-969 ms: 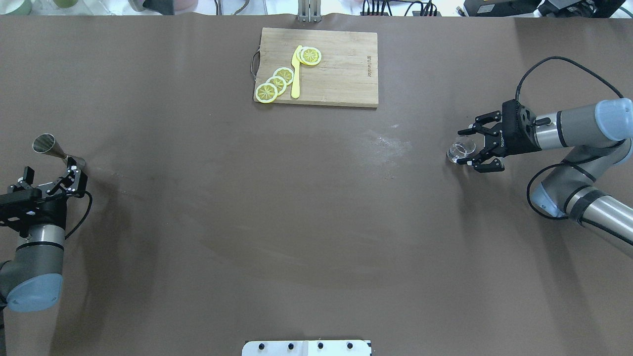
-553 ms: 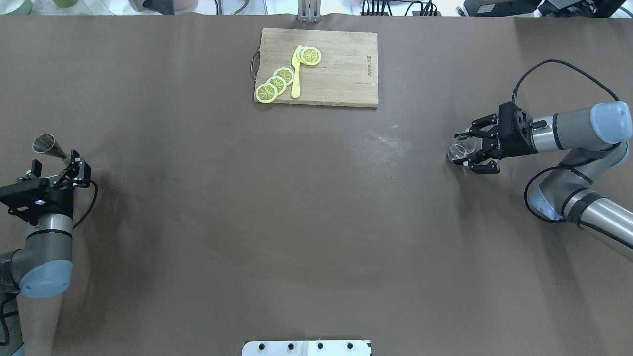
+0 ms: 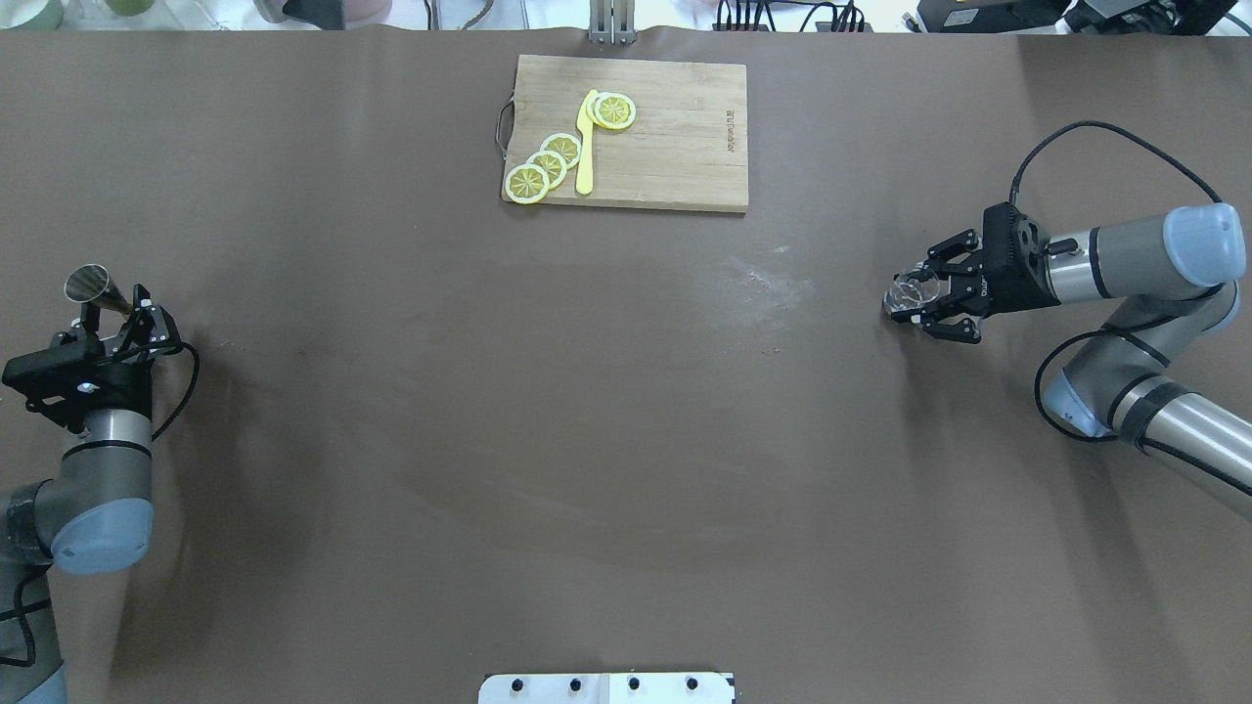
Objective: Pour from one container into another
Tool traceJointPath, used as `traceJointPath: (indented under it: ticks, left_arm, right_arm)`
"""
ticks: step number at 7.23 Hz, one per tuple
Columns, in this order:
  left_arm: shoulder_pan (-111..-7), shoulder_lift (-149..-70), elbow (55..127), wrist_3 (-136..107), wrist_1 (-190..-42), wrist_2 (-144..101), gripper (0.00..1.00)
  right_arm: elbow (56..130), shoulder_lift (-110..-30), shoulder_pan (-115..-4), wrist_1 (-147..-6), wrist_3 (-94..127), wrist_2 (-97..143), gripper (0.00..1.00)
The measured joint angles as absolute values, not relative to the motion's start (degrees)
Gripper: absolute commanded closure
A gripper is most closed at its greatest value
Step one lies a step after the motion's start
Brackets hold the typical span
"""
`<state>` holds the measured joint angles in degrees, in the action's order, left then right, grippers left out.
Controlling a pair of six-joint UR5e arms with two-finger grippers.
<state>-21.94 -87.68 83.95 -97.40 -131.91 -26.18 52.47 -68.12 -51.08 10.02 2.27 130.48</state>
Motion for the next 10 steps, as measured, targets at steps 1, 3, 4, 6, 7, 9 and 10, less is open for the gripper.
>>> traceJointPath:
  ticks: [1,3,4,6,7,9,10]
  left_arm:
    - [-22.01,-87.76,83.94,-97.44,-131.92,-26.19,0.78]
    - [-22.05,-87.86,83.94,-97.45,-131.92,-26.25,0.9]
    - [-22.06,-87.88,83.94,-97.41,-131.91,-26.27,0.97]
    - [-22.1,-88.04,84.54,-96.47,-132.04,-26.22,1.0]
    - [-22.1,-88.49,85.39,-93.66,-132.59,-26.16,1.0]
    - [-22.09,-90.7,86.56,-85.36,-136.38,-26.17,1.0]
    - [-22.07,-91.87,86.75,-80.3,-138.8,-26.56,1.0]
  right_arm:
    - [52.54,-68.12,-51.14,10.0,2.68,130.68,1.0]
    - [53.25,-68.12,-51.92,9.95,3.03,131.68,1.0]
    - [53.83,-68.13,-52.62,9.94,3.11,132.69,1.0]
    - [55.18,-68.24,-54.64,9.75,3.2,134.86,1.0]
    - [55.89,-68.27,-56.06,9.38,3.49,136.12,1.0]
    - [58.19,-68.27,-58.32,6.54,3.91,139.5,1.0]
    - [59.4,-68.27,-59.06,5.53,3.67,140.25,1.0]
